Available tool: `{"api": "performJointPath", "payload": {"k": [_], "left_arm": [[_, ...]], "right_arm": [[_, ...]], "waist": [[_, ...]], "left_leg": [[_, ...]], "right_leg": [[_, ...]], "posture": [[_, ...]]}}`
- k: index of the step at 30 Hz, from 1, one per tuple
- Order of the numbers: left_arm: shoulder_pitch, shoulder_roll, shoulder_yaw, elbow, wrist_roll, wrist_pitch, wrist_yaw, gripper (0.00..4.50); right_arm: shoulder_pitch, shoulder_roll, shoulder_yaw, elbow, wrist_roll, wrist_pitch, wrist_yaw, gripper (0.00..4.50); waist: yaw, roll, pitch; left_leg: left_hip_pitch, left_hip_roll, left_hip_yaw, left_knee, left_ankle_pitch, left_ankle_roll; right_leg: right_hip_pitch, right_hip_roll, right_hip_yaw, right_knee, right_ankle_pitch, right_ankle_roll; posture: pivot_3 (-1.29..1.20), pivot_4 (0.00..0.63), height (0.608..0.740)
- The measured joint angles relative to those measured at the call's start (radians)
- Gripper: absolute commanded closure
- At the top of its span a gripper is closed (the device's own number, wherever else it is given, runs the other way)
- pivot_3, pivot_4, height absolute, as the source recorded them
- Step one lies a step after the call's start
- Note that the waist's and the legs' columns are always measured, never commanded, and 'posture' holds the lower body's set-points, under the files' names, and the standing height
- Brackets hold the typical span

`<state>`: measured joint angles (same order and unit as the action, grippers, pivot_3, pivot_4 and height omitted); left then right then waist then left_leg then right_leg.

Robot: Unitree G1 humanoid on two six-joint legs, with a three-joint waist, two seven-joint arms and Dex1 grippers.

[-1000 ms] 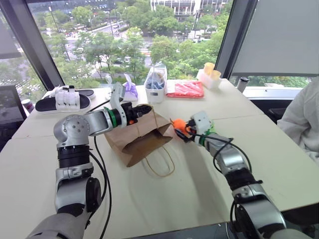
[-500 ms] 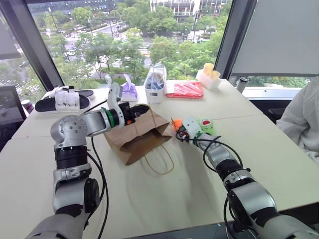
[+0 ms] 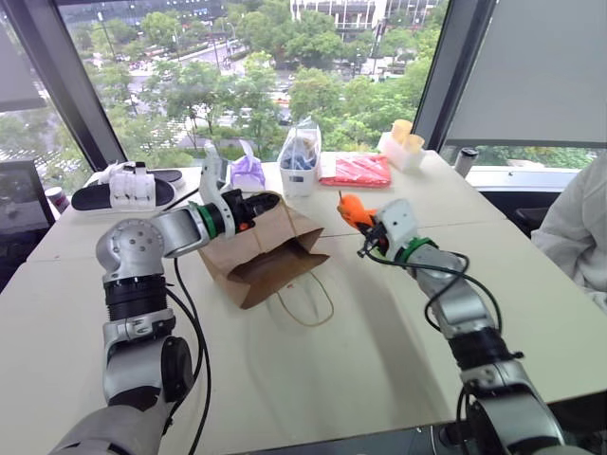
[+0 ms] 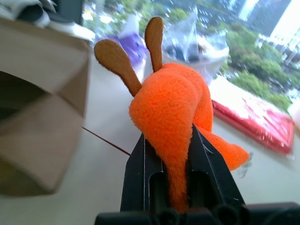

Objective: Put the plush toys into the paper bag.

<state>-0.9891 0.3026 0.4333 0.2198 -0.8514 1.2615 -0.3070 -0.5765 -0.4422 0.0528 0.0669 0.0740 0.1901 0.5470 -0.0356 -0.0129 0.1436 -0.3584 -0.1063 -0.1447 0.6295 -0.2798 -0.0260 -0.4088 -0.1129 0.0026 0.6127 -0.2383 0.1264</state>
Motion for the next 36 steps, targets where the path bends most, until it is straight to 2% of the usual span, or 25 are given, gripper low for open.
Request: {"api": "performJointPath", "payload": {"k": [2,5,10,17,25,36], "left_arm": [[-0.018,-0.007,0.009,0.018,-0.006,-0.005,0.005,4.50],[-0.034,-0.007,0.013,0.033,-0.009,-0.009,0.005,4.50],[-0.039,-0.010,0.013,0.054,-0.012,-0.009,0.004,4.50],[-0.041,-0.032,0.010,0.057,-0.026,-0.008,0.003,4.50],[-0.036,-0.033,0.015,0.042,-0.042,0.001,0.018,4.50],[-0.019,-0.056,0.025,0.000,-0.112,0.046,0.065,4.50]], "right_arm": [[0.096,-0.053,0.004,-0.184,0.055,0.083,0.068,4.42],[0.177,-0.097,0.023,-0.340,0.095,0.173,0.123,4.42],[0.182,-0.057,0.081,-0.441,0.112,0.241,0.125,4.42],[0.052,0.024,0.248,-0.242,-0.043,0.098,0.101,4.42],[-0.066,0.019,0.397,0.019,-0.277,-0.176,0.098,4.42],[-0.292,0.093,0.504,0.390,-0.539,-0.454,-0.012,4.42]], "waist": [[0.003,0.000,0.000],[0.001,0.000,0.000],[0.001,-0.001,0.000],[0.016,-0.001,0.000],[0.020,-0.001,0.000],[0.015,-0.001,0.000]], "left_leg": [[0.000,0.000,0.000,0.000,0.000,0.000],[0.001,0.001,0.002,0.001,0.000,0.000],[0.002,0.001,0.003,0.001,0.000,0.000],[0.001,0.001,0.003,0.001,0.000,0.000],[0.001,0.000,0.003,0.001,0.000,0.000],[0.001,0.001,0.002,0.001,0.000,0.000]], "right_leg": [[0.000,0.000,0.000,0.000,0.000,0.000],[0.001,0.000,0.000,0.000,0.000,0.000],[0.001,0.001,0.000,0.000,0.000,0.000],[-0.001,0.000,0.000,0.001,0.000,0.000],[0.000,0.000,0.000,0.001,0.000,0.000],[-0.001,0.000,0.000,0.001,0.000,0.000]], "posture": [[0.00,0.150,0.740],[0.00,0.150,0.740],[0.00,0.150,0.740],[0.00,0.150,0.740],[0.00,0.150,0.740],[0.00,0.150,0.740]]}}
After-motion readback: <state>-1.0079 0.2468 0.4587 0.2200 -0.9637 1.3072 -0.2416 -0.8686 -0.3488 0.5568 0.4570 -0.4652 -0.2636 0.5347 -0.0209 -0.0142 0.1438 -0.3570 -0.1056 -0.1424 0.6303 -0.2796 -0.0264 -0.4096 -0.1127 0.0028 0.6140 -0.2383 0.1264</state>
